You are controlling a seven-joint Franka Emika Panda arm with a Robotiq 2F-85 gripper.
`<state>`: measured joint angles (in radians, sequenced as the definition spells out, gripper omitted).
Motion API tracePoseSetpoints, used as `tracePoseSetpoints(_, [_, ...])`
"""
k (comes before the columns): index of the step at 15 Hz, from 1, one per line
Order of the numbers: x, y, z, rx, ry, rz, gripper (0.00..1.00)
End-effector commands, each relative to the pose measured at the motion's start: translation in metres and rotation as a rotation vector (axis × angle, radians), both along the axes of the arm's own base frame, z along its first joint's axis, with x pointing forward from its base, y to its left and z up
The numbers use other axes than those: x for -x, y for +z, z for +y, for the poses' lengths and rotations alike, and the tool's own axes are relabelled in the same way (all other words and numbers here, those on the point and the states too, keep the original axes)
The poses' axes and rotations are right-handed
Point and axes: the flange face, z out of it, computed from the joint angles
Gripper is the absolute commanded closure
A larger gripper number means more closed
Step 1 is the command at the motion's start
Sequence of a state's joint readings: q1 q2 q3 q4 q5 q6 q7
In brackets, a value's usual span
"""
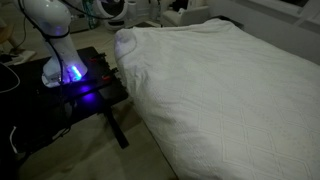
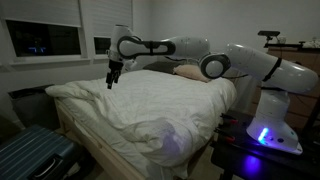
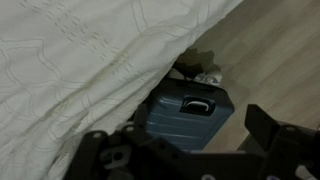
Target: Spread the corner of the bed well
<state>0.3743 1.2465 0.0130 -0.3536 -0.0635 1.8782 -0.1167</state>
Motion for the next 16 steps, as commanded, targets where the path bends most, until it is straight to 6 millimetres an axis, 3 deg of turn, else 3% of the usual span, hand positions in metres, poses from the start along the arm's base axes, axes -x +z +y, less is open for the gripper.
tracePoseSetpoints(1, [0.0, 0.001, 0.0, 0.0, 0.0, 0.0, 0.0])
tracePoseSetpoints(4, [0.002, -0.003, 0.004, -0.006, 0.003, 0.019, 0.0])
tracePoseSetpoints(7, [0.018, -0.026, 0.035, -0.02, 0.072, 0.092, 0.0])
tracePoseSetpoints(12, [0.064, -0.068, 0.098, -0.016, 0.222, 0.253, 0.0])
tracePoseSetpoints(16, [0.101, -0.097, 0.123, 0.05, 0.316, 0.427, 0.0])
